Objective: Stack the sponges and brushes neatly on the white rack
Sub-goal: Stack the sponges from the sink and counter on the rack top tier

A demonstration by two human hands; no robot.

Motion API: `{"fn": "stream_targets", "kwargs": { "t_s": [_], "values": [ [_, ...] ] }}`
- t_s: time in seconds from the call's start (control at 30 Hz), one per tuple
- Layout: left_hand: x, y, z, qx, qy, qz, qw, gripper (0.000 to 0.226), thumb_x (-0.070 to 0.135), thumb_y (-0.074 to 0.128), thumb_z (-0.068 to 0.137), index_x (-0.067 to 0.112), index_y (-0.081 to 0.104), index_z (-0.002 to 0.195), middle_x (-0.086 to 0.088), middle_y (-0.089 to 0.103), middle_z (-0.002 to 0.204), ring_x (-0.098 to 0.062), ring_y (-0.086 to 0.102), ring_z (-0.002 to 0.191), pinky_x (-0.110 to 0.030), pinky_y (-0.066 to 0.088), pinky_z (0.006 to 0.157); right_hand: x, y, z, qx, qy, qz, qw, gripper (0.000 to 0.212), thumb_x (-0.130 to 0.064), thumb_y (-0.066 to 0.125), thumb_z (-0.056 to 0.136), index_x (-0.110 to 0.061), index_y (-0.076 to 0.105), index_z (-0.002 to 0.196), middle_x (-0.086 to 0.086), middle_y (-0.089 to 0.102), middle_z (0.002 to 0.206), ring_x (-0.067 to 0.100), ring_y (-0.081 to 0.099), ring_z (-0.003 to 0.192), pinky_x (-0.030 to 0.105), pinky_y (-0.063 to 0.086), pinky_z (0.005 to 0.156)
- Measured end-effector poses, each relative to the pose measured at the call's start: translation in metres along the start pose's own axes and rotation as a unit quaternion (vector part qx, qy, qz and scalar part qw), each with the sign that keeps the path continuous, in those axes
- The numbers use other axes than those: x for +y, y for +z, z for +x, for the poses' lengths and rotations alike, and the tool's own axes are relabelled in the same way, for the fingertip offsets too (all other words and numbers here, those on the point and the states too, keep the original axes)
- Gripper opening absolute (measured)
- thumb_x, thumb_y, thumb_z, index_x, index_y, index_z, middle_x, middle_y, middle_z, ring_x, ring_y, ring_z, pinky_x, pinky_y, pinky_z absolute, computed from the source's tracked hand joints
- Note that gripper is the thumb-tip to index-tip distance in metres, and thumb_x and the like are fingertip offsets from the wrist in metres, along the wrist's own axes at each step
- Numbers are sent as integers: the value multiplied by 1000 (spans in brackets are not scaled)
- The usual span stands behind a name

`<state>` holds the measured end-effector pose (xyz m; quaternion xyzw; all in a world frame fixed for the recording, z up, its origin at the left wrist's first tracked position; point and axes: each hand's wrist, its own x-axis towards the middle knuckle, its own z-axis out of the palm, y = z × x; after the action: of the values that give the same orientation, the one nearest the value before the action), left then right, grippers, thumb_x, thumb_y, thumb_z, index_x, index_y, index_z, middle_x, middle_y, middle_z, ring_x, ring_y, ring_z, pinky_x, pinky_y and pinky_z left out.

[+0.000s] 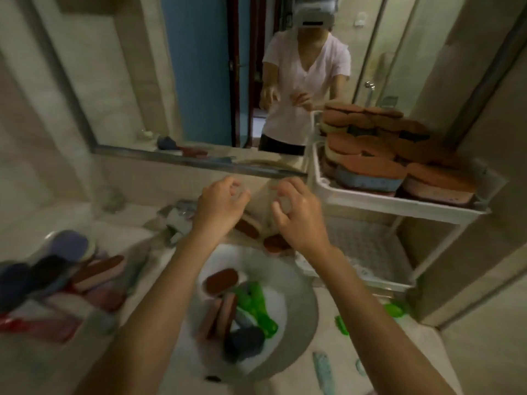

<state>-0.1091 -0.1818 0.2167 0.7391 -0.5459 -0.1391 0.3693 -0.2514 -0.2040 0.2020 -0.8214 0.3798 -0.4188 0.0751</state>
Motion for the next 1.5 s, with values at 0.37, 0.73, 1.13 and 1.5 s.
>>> {"fn": "stream_targets", "kwargs": {
  "t_s": [0.37,0.73,1.13,1.5],
  "values": [
    [-304,-97,-65,-64,-260,-3,964,28,22,53,82,-2,66,85,-24,68,99,-34,62,96,-33,45,78,-151,257,-41,-328,38,96,939,34,-16,50,88,-5,60,119,18,62,119,35,62,101,33,47,85],
    [-438,-168,-40,83,-312,70,944,50,6,56,86,1,41,132,-22,44,131,-38,45,123,-44,41,99,-204,389,-25,-402,74,39,912,42,-37,44,90,-15,51,126,10,47,132,28,46,119,38,44,96],
    [-484,-167,-16,-27,-274,78,958,71,17,74,73,7,41,135,-17,50,124,-32,50,116,-41,43,97,-190,459,31,-408,166,-46,896,84,-34,65,81,-6,16,144,14,34,141,32,37,128,44,38,103],
    [-469,-162,1,-28,-333,91,938,82,27,80,64,8,35,129,-18,48,130,-34,48,120,-45,45,96,-184,455,42,-348,319,152,869,38,-19,67,78,-14,38,102,4,51,96,9,48,72,16,37,53]
  ]
}}
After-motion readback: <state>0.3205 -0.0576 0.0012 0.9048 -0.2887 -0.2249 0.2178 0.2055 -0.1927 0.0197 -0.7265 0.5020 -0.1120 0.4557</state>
